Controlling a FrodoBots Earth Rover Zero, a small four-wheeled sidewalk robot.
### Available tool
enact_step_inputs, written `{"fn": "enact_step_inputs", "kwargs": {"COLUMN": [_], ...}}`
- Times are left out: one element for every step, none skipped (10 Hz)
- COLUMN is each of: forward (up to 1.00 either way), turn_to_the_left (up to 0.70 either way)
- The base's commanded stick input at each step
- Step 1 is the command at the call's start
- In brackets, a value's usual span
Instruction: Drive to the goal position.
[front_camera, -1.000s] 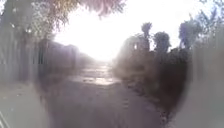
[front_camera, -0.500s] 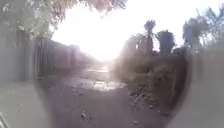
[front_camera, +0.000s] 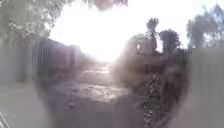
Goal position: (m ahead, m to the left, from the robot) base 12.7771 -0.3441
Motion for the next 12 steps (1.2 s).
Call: {"fn": "enact_step_inputs", "kwargs": {"forward": [1.00,1.00,1.00,1.00,1.00,1.00,1.00,1.00,1.00,1.00,1.00,1.00], "turn_to_the_left": [0.00,0.00,0.00,0.00,0.00,0.00,0.00,0.00,0.00,0.00,0.00,0.00]}}
